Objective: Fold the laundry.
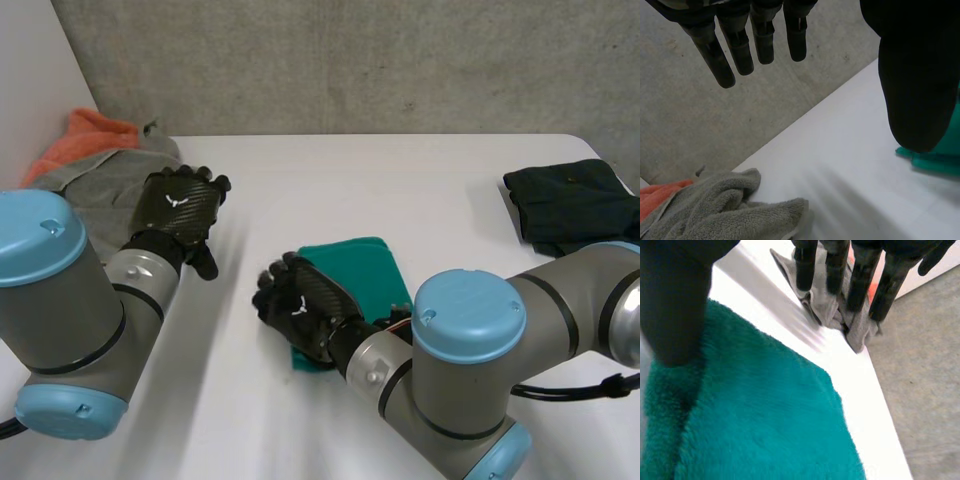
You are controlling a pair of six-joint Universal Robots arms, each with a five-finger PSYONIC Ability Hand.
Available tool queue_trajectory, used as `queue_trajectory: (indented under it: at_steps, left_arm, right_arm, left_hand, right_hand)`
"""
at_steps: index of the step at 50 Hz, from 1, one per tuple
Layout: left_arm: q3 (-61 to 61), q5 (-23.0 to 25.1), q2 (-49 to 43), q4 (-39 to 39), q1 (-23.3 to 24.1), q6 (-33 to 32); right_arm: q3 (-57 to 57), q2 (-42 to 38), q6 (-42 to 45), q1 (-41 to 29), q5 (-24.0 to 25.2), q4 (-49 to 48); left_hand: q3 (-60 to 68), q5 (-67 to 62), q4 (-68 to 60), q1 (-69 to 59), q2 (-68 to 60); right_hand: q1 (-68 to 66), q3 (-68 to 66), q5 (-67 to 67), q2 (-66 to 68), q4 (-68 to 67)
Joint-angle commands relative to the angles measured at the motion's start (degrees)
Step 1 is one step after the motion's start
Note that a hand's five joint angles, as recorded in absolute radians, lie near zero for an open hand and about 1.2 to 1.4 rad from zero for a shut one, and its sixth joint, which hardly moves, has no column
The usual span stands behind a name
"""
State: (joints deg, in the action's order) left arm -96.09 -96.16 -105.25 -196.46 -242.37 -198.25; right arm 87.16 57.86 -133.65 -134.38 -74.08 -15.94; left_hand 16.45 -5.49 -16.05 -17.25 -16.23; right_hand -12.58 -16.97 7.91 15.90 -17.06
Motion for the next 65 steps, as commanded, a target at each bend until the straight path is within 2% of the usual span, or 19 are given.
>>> queue_trajectory:
  at_steps: [1, 3, 4, 9, 15, 22, 27, 31, 37, 42, 49, 52, 56, 57, 60, 61, 65]
  left_arm:
    - [4.94, 0.27, -1.54, -0.15, 3.04, 4.71]
    - [6.43, 0.36, -3.03, -0.15, 4.88, 5.68]
    - [8.27, 0.45, -4.69, -0.06, 6.98, 6.56]
    - [13.29, 0.45, -10.06, 0.64, 12.7, 8.14]
    - [18.83, 0.36, -17.17, 2.75, 15.26, 9.03]
    - [23.31, -2.45, -24.74, 10.74, 15.61, 8.15]
    - [22.44, -8.33, -25.62, 14.18, 15.35, 3.42]
    - [21.47, -9.83, -25.45, 14.09, 15.09, -1.33]
    - [21.03, -9.22, -25.71, 13.65, 15.43, -3.19]
    - [20.77, -6.59, -24.92, 12.51, 15.87, -3.11]
    - [20.5, -4.39, -18.34, 11.37, 15.35, -2.93]
    - [19.63, -2.02, -13.68, 10.58, 14.47, -2.67]
    - [17.96, 5.53, -7.62, 10.13, 11.49, -2.05]
    - [17.26, 9.98, -5.87, 10.22, 10.26, -1.79]
    - [16.29, 17.65, -3.66, 10.84, 8.59, -0.91]
    - [15.94, 22.81, -2.61, 11.1, 7.54, 0.31]
    - [15.32, 32.23, -1.46, 12.85, 5.25, 3.48]
  right_arm:
    - [0.21, 8.92, -27.76, 10.87, -1.77, 0.74]
    - [0.47, 11.38, -34.8, 14.13, -1.24, 1.7]
    - [0.3, 12.44, -41.19, 16.84, -0.72, 3.53]
    - [-1.98, 12.19, -50.21, 21.52, 1.39, 10.92]
    - [-5.85, 6.48, -45.39, 22.23, 0.08, 16.29]
    - [-10.69, -0.38, -40.81, 21.62, -2.38, 19.63]
    - [-12.27, -3.8, -40.64, 19.6, -2.21, 20.07]
    - [-13.24, -5.92, -39.5, 17.75, -2.3, 20.25]
    - [-14.2, -8.2, -34.84, 15.55, -2.82, 19.99]
    - [-15.35, -9.35, -30.98, 15.29, -5.45, 20.43]
    - [-12.64, -0.67, -30.88, 15.99, -5.99, 19.64]
    - [-10.17, 2.51, -30.88, 15.99, -5.99, 18.85]
    - [-3.76, 4.97, -30.62, 15.99, -5.29, 14.37]
    - [-0.27, 6.11, -30.09, 15.21, -5.11, 12.36]
    - [4.85, 8.58, -29.91, 14.85, -4.32, 8.57]
    - [7.82, 9.54, -29.83, 14.24, -3.45, 5.69]
    - [12.32, 8.76, -29.65, 11.26, -2.3, -0.29]
  left_hand:
    - [-0.52, -0.45, 0.11, 1.32, 0.3]
    - [-0.02, -0.95, -0.39, 0.81, -0.2]
    - [0.15, -1.12, -0.56, 0.64, -0.37]
    - [0.82, -1.79, -1.23, -0.03, -1.04]
    - [1.33, -2.29, -1.74, -0.53, -1.55]
    - [2.68, -3.64, -3.08, -1.88, -2.9]
    - [2.68, -3.64, -3.08, -1.88, -2.9]
    - [2.51, -3.47, -2.92, -1.71, -2.73]
    - [0.66, -1.63, -1.07, 0.13, -0.88]
    - [-0.68, -0.28, 0.28, 1.48, 0.46]
    - [-1.36, 0.4, 0.95, 2.16, 1.14]
    - [-1.69, 0.73, 1.29, 2.49, 1.47]
    - [-1.7, 0.73, 1.29, 2.49, 1.48]
    - [-1.53, 0.57, 1.12, 2.33, 1.31]
    - [-1.02, 0.06, 0.62, 1.82, 0.8]
    - [-0.86, -0.11, 0.45, 1.65, 0.64]
    - [-0.35, -0.61, -0.06, 1.15, 0.13]
  right_hand:
    - [2.58, 6.97, -7.91, -5.9, 7.06]
    - [2.58, 6.97, -7.91, -5.9, 7.06]
    - [2.58, 6.97, -7.91, -5.9, 7.06]
    - [2.58, 6.97, -7.91, -5.9, 7.06]
    - [2.58, 6.97, -7.91, -5.9, 7.06]
    - [2.58, 6.97, -7.91, -5.9, 7.06]
    - [2.58, 6.97, -7.91, -5.9, 7.06]
    - [2.58, 6.97, -7.91, -5.9, 7.06]
    - [2.58, 6.97, -7.91, -5.9, 7.06]
    - [2.58, 6.97, -7.91, -5.9, 7.06]
    - [2.58, 6.97, -7.91, -5.9, 7.06]
    - [2.58, 6.97, -7.91, -5.9, 7.06]
    - [2.58, 6.97, -7.91, -5.9, 7.06]
    - [2.58, 6.97, -7.91, -5.9, 7.06]
    - [2.58, 6.97, -7.91, -5.9, 7.06]
    - [2.58, 6.97, -7.91, -5.9, 7.06]
    - [2.58, 6.97, -7.91, -5.9, 7.06]
